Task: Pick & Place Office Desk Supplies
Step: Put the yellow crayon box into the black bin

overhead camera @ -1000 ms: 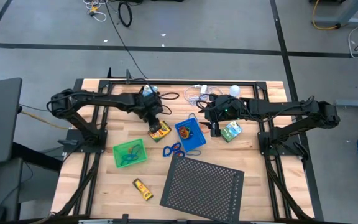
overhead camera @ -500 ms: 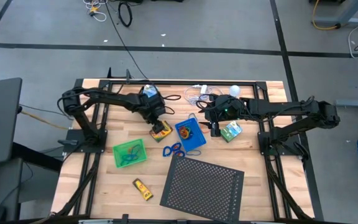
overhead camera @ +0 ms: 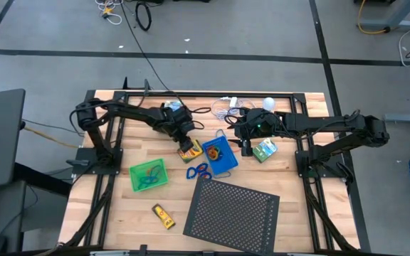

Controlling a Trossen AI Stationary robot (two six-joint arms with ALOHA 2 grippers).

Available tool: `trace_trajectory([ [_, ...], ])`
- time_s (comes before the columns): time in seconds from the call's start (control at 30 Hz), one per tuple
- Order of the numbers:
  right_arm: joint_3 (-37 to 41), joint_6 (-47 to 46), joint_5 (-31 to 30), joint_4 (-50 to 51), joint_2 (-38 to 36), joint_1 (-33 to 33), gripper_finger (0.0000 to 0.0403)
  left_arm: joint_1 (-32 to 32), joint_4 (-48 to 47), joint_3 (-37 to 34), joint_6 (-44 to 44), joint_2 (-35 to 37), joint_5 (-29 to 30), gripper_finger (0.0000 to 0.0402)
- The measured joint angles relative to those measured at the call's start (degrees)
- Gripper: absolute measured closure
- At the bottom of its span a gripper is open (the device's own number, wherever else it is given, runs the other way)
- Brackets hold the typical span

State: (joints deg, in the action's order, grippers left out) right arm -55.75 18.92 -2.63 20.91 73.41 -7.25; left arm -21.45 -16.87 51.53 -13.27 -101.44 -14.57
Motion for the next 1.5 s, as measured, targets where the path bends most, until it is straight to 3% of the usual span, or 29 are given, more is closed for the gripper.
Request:
trace_trajectory([
  [0.1,0.0,0.04,0.0,0.01,0.0,0.0,0.0174,0.01,-0.13,-0.2,0.36,0.77,0.78,0.0378],
  [0.37,0.0,0.44,0.0,0.01,0.0,0.0,0.0174,0.13,-1.15,-0.48,2.24,2.5,0.6,0.0401],
  [0.7,0.0,0.44,-0.02,0.02,0.0,-0.01,0.0174,0.28,-2.65,-0.9,2.58,7.9,2.64,0.0401],
  [1.13,0.0,0.02,-0.24,0.04,0.0,0.0,0.0174,2.31,-1.56,-0.67,1.89,9.28,6.1,0.0401],
  [1.5,0.0,0.02,-0.24,0.43,0.02,0.0,0.0174,2.49,-3.43,-0.61,2.73,17.19,11.22,0.0401],
])
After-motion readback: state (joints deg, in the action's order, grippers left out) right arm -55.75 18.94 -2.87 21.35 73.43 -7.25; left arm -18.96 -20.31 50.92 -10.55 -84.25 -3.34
